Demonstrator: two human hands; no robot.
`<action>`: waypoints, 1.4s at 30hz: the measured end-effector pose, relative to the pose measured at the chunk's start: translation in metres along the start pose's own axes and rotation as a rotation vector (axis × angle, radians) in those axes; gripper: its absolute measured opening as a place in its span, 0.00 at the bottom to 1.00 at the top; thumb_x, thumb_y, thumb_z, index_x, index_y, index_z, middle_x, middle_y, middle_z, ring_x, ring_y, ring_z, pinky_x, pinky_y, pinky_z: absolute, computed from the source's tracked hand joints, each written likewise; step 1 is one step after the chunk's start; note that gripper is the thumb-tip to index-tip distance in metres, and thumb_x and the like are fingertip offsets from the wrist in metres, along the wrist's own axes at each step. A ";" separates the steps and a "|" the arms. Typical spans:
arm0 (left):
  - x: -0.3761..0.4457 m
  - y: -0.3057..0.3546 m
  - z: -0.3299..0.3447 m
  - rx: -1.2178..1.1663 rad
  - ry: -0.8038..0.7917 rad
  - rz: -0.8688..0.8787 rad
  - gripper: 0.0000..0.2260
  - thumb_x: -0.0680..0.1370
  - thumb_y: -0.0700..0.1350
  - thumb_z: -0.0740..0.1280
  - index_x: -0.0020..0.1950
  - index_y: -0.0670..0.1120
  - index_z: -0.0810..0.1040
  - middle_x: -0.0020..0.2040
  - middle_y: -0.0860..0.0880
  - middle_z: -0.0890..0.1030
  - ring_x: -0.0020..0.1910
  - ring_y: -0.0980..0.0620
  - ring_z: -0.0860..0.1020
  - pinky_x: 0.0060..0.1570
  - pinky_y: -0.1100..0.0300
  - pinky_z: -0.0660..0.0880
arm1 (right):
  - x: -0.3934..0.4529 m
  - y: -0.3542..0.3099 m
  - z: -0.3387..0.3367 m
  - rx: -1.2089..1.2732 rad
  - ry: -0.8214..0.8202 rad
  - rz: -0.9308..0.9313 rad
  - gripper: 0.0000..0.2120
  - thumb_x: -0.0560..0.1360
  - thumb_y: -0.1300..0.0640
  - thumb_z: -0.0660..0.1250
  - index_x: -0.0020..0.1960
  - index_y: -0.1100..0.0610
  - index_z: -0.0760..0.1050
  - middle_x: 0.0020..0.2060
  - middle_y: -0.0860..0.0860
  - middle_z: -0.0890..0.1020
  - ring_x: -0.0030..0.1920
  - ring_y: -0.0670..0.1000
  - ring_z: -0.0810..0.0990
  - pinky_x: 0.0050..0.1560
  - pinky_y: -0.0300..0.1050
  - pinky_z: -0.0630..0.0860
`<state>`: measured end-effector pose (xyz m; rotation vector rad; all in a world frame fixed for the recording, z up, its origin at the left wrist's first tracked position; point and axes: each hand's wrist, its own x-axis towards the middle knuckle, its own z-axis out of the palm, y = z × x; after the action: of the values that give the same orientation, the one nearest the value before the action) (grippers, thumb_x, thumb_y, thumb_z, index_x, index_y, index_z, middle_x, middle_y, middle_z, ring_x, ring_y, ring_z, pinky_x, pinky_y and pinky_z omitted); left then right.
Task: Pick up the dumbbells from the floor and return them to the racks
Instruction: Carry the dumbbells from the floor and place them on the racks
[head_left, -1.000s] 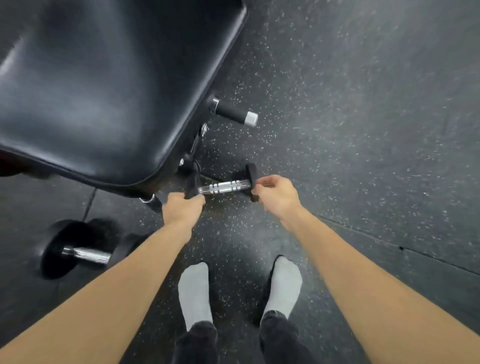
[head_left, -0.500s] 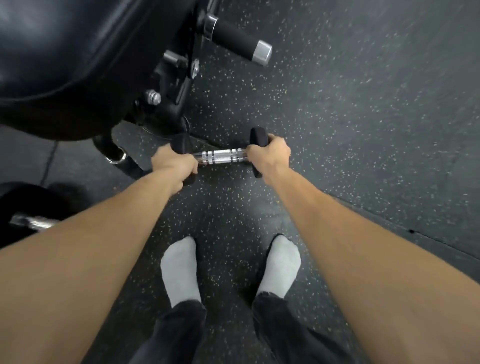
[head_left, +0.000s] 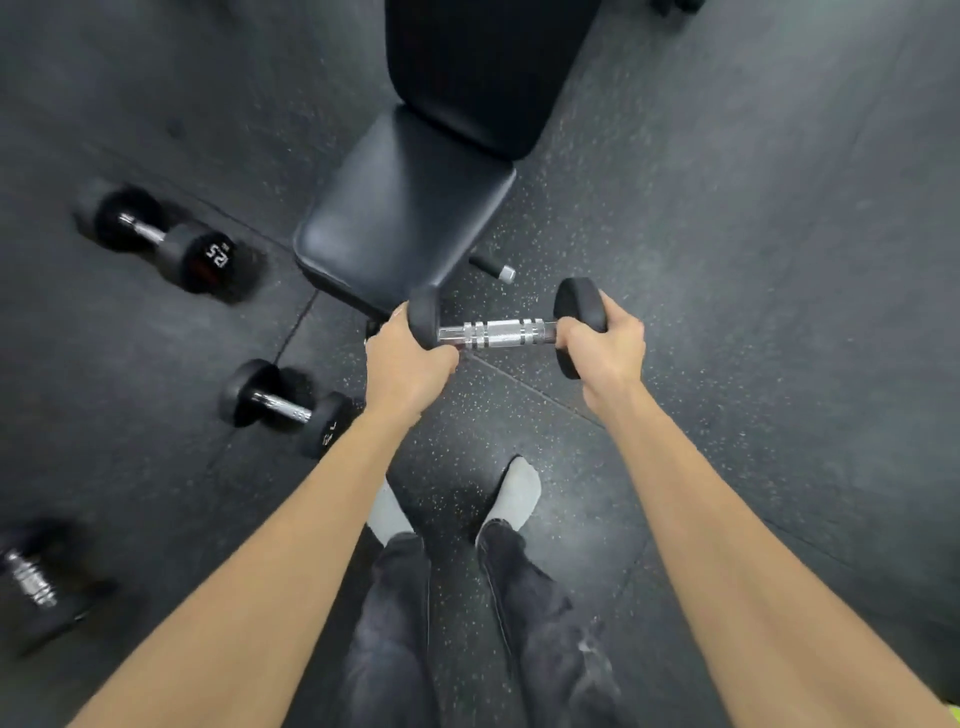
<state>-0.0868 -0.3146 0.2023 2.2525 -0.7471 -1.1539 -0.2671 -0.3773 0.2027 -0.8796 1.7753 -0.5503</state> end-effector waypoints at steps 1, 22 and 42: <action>-0.025 0.019 -0.023 -0.019 0.034 0.028 0.14 0.69 0.37 0.72 0.53 0.45 0.78 0.43 0.51 0.81 0.41 0.49 0.78 0.40 0.56 0.77 | -0.025 -0.027 -0.010 0.009 -0.022 -0.039 0.16 0.70 0.68 0.67 0.49 0.49 0.81 0.30 0.45 0.70 0.30 0.45 0.65 0.31 0.37 0.66; -0.470 0.004 -0.527 -0.223 1.015 0.386 0.16 0.64 0.36 0.72 0.47 0.52 0.80 0.33 0.59 0.78 0.32 0.61 0.75 0.35 0.66 0.72 | -0.593 -0.266 0.100 0.292 -0.620 -0.917 0.18 0.67 0.64 0.67 0.49 0.45 0.83 0.32 0.43 0.74 0.34 0.45 0.66 0.37 0.41 0.68; -0.689 -0.273 -0.798 -0.271 1.867 -0.158 0.18 0.67 0.35 0.74 0.55 0.47 0.81 0.31 0.53 0.76 0.25 0.59 0.70 0.25 0.69 0.66 | -1.016 -0.196 0.448 0.229 -1.693 -1.031 0.27 0.65 0.62 0.68 0.64 0.56 0.81 0.31 0.42 0.71 0.35 0.48 0.65 0.37 0.44 0.68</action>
<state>0.3088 0.4840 0.8276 2.0234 0.3587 0.9107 0.4117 0.3079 0.7863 -1.3870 -0.3247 -0.3477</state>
